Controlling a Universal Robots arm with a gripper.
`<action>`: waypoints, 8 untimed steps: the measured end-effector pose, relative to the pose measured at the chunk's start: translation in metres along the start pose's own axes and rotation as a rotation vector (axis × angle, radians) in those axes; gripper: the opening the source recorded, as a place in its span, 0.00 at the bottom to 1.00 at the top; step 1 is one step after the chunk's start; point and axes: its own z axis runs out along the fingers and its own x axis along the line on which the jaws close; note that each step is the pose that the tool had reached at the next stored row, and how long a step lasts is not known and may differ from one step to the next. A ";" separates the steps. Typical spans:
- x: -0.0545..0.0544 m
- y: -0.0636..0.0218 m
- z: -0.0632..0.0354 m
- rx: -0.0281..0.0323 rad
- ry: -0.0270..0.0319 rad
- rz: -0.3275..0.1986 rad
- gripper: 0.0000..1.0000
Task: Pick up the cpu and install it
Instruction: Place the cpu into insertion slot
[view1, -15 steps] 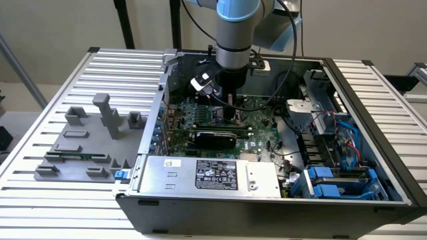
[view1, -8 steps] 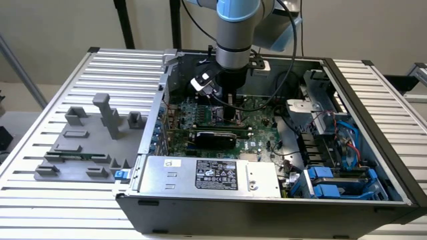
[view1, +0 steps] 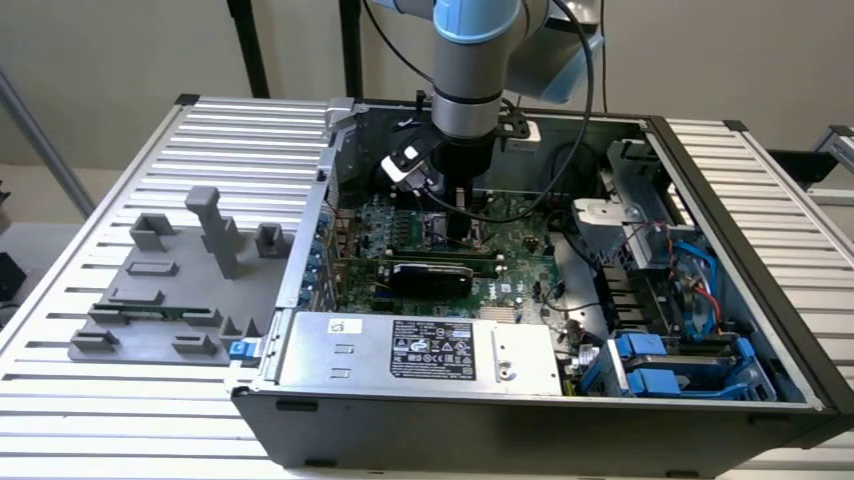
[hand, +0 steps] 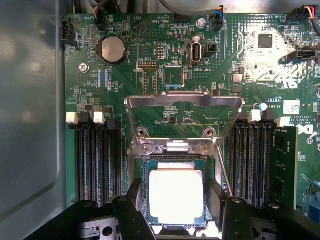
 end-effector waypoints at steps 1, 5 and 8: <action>0.000 0.0000 0.0000 0.0000 0.0007 0.000 0.62; 0.000 0.0000 0.0000 0.0001 0.0047 0.000 0.62; 0.000 0.0000 0.0000 0.0001 0.0077 0.000 0.62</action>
